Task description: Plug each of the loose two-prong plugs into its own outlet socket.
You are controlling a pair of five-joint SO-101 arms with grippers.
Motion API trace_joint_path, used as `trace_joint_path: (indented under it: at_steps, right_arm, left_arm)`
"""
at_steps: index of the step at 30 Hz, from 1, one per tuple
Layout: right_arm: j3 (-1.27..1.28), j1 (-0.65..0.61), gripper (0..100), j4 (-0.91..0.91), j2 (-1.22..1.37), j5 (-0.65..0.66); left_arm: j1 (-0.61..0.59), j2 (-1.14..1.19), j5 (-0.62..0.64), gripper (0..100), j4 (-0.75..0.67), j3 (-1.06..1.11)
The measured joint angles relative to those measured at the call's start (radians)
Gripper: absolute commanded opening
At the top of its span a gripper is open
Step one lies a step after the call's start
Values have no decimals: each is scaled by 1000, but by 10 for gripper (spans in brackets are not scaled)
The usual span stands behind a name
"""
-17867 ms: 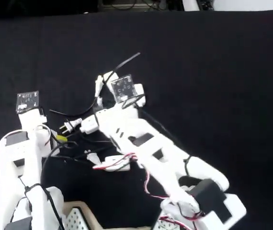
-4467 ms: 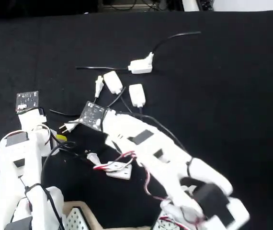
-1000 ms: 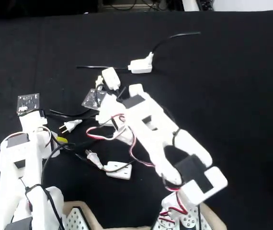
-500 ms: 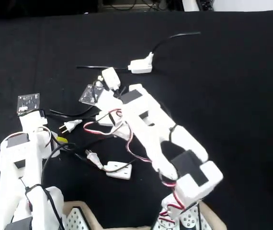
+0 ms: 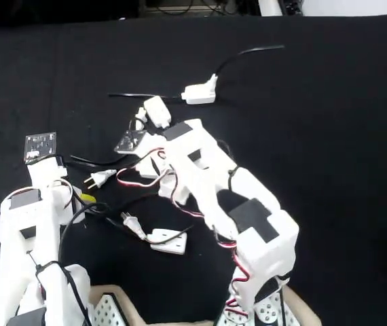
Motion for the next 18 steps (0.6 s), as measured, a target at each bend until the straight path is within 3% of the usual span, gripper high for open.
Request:
trace_joint_path:
  at_steps: [3, 18]
  right_arm:
    - [0, 2, 9, 2, 0, -2]
    - [0, -12, 12, 0, -115, -3]
  left_arm:
    - [0, 0, 0, 303, 0, 0]
    - [0, 0, 0, 303, 0, 0]
